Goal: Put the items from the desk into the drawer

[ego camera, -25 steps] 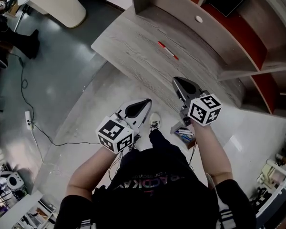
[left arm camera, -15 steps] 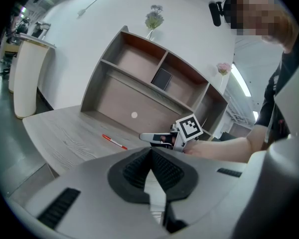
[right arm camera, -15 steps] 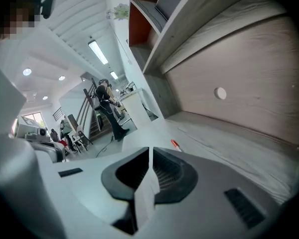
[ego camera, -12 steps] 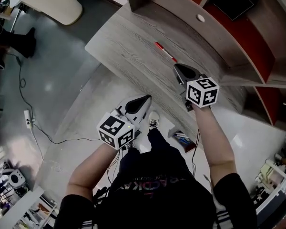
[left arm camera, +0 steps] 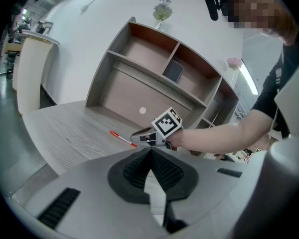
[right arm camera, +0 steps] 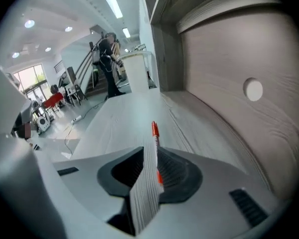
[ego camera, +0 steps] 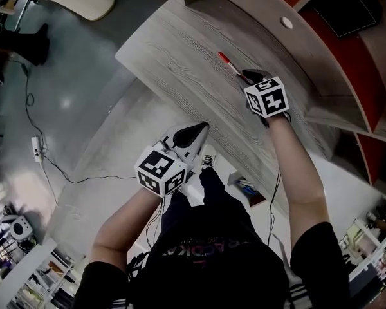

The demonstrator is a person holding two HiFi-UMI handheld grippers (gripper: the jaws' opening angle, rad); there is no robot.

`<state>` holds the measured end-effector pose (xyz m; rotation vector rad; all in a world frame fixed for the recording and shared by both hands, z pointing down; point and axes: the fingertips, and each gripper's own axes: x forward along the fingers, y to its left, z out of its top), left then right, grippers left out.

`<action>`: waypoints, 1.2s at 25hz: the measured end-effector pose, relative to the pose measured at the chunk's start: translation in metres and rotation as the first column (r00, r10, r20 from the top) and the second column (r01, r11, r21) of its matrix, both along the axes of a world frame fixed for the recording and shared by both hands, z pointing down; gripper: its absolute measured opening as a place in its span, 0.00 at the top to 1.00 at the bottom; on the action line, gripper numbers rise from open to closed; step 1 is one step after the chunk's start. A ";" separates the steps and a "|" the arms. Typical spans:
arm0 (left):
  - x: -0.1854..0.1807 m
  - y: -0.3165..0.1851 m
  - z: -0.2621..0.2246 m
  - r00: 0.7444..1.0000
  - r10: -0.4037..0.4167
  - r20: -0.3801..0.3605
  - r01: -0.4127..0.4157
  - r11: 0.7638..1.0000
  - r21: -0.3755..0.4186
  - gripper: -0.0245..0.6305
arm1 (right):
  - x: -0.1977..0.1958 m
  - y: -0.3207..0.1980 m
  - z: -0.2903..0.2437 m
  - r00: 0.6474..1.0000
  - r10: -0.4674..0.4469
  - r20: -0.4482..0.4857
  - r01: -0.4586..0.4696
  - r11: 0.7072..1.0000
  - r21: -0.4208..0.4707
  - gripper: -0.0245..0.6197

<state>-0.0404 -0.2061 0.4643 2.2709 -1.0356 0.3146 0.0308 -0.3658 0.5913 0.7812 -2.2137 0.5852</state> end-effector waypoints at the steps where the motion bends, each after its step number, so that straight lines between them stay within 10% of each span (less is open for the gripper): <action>1: 0.000 0.000 0.002 1.000 -0.001 0.003 0.001 1.000 -0.001 0.96 | 0.000 -0.002 0.007 0.999 -0.026 -0.040 0.026 1.000 -0.014 0.81; 14: -0.004 0.001 0.007 1.000 -0.026 0.007 0.026 1.000 -0.003 0.96 | -0.021 -0.013 0.039 0.936 -0.207 -0.285 0.166 0.973 -0.163 0.79; 30: -0.003 -0.001 0.010 1.000 -0.021 0.012 0.021 1.000 0.007 0.96 | -0.020 -0.012 0.046 0.951 -0.153 -0.268 0.112 0.980 -0.164 0.88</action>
